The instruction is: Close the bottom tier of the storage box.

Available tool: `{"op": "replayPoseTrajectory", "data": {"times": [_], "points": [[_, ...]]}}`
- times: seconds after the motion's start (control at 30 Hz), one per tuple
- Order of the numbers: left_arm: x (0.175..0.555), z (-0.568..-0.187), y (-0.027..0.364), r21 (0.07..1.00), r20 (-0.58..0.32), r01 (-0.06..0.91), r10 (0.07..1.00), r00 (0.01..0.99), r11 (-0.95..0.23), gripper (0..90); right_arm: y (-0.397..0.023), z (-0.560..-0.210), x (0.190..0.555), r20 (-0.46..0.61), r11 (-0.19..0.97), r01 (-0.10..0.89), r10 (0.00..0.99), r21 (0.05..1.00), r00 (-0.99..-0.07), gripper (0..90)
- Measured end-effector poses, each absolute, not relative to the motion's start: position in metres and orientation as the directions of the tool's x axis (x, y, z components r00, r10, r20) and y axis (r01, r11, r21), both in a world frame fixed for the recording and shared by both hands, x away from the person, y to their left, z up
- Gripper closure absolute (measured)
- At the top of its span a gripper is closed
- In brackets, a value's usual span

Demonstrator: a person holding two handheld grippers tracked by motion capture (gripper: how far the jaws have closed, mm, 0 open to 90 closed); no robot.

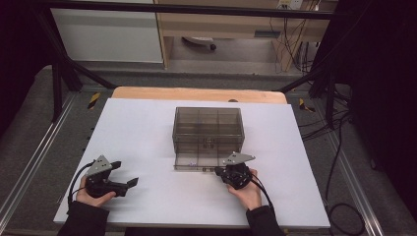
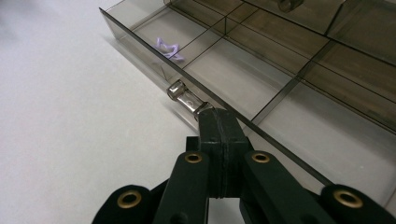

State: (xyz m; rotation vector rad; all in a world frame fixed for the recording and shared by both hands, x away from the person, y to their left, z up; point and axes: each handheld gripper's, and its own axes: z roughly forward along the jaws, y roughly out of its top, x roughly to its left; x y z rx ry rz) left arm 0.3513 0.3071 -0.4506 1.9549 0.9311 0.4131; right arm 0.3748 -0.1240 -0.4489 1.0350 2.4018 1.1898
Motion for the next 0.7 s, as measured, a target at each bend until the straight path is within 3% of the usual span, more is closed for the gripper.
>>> {"op": "replayPoseTrajectory", "data": {"times": [0.7], "points": [[0.3513,-0.4508,0.3064,0.84,-0.075,0.446,0.747,0.661,-0.31,2.1,-0.1191,-0.4519,0.3781,0.051,0.426,0.476,0.702,0.769,-0.71,90.0]]}}
